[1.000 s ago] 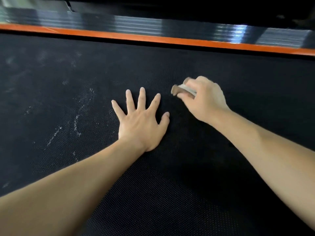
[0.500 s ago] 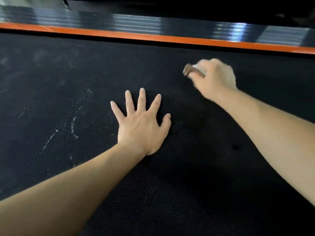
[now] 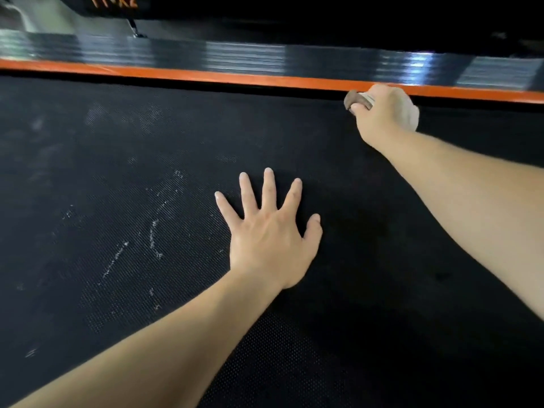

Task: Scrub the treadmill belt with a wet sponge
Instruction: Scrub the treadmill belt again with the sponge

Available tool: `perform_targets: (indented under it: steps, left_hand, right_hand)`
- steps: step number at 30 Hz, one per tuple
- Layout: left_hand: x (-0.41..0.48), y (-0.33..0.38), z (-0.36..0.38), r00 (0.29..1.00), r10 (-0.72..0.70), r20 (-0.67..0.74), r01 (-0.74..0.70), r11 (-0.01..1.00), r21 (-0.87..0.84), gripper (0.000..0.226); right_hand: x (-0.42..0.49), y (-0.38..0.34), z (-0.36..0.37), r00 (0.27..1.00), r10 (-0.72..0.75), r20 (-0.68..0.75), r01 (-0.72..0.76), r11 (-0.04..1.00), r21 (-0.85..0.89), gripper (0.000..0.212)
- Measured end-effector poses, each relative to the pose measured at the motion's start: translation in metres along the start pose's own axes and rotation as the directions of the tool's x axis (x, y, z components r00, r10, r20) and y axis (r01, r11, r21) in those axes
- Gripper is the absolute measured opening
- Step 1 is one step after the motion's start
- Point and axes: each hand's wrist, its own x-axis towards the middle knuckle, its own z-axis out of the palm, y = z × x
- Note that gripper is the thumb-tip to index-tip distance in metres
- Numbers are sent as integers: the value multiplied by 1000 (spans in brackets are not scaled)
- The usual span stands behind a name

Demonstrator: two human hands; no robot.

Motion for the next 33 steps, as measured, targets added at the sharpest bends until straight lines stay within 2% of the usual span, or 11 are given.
perform_targets:
  steps: [5,9,11,14,16,19,22,25,27,30,33]
  left_hand:
    - [1,0,-1,1000,1,0,-1,1000,-14,70]
    - [0,-1,0,1000,8,1,-8,1000,-1,70]
    - [-1,-2,0,1000,7,-2,-7,1000,-9,70]
    - [0,-2,1,1000,10,0,-10,1000,-13,70]
    - [1,-2,1,1000,7,0,-7,1000,0,70]
    - [0,-1,1,1000,5,4,-5,1000,3,70]
    - [-1,-1,0,1000,5,-1,-5,1000,-13,70]
    - [0,-1,-1,1000,1,5,-1,1000,-18,70]
    - [0,-1,-1,1000,1,12,-1,1000,-16,70]
    - [0,-1,-1,1000,-4,14,4,1000,-15,70]
    - [0,0,-2,1000,-4,19,4,1000,-15,70]
  right_hand:
    - [-21,-4,-2,936,-303,178,287,952,110,21]
    - [11,14,-10,998,43,54,-41,999,-35,27]
    - [2,13,-3,1000,-19,6,20,995,-93,32]
    - [-19,14,-6,967,-226,115,227,974,-1,29]
    - [-6,24,-16,977,-145,157,153,987,-41,26]
    - [13,32,-23,990,117,80,-111,991,-69,25]
    - [-13,21,-14,997,-21,68,24,998,-51,32]
    - [-41,27,-22,954,-205,217,196,979,61,27]
    - [-30,40,-32,964,-173,201,178,984,-10,28]
    - [-19,39,-36,995,83,48,-81,995,-55,29]
    - [-48,22,-26,997,-32,68,35,999,-33,38]
